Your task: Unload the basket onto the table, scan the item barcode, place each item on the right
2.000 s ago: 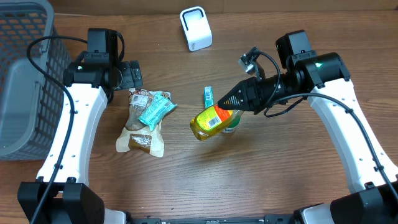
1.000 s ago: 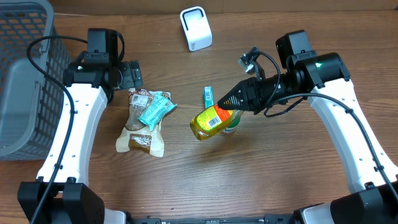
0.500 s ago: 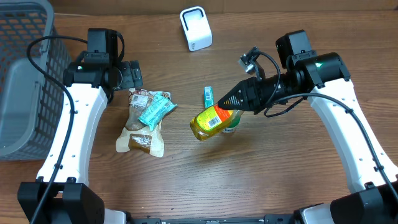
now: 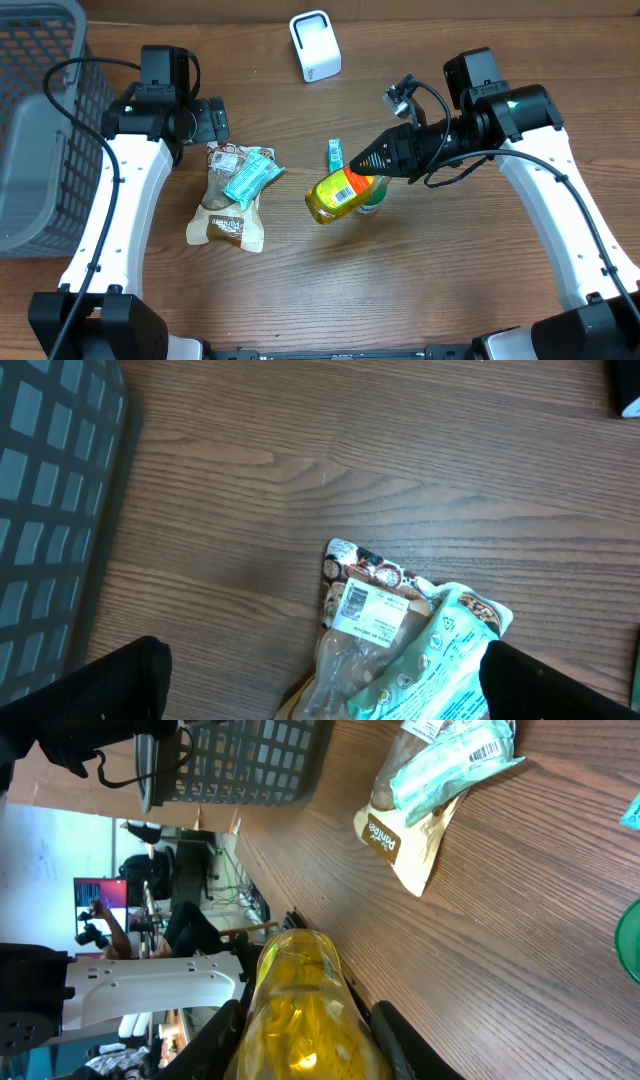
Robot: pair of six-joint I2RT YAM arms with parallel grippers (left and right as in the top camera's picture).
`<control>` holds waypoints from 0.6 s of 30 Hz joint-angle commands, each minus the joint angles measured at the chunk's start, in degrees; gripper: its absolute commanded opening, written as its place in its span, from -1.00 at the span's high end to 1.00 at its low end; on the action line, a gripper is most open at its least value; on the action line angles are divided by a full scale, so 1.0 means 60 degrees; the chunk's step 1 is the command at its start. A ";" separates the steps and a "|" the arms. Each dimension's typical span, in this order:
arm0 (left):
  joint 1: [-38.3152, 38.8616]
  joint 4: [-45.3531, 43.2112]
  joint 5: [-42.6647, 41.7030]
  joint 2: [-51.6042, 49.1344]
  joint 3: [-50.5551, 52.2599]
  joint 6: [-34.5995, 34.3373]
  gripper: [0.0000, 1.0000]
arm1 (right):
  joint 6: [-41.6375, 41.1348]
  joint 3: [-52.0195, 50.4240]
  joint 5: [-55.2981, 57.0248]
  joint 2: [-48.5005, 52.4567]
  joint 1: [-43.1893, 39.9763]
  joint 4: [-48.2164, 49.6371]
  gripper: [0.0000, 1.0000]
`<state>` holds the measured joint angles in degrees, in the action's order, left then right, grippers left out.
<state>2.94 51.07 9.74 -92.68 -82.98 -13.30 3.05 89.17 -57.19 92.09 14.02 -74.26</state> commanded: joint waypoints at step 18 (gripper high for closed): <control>-0.0051 -0.0022 0.0131 0.0073 -0.0069 0.0113 -0.99 | 0.0069 0.0273 0.0164 -0.0277 0.0036 0.0331 0.63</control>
<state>2.94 51.07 9.74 -92.68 -82.98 -13.30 3.03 89.17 -54.87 92.09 14.02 -72.73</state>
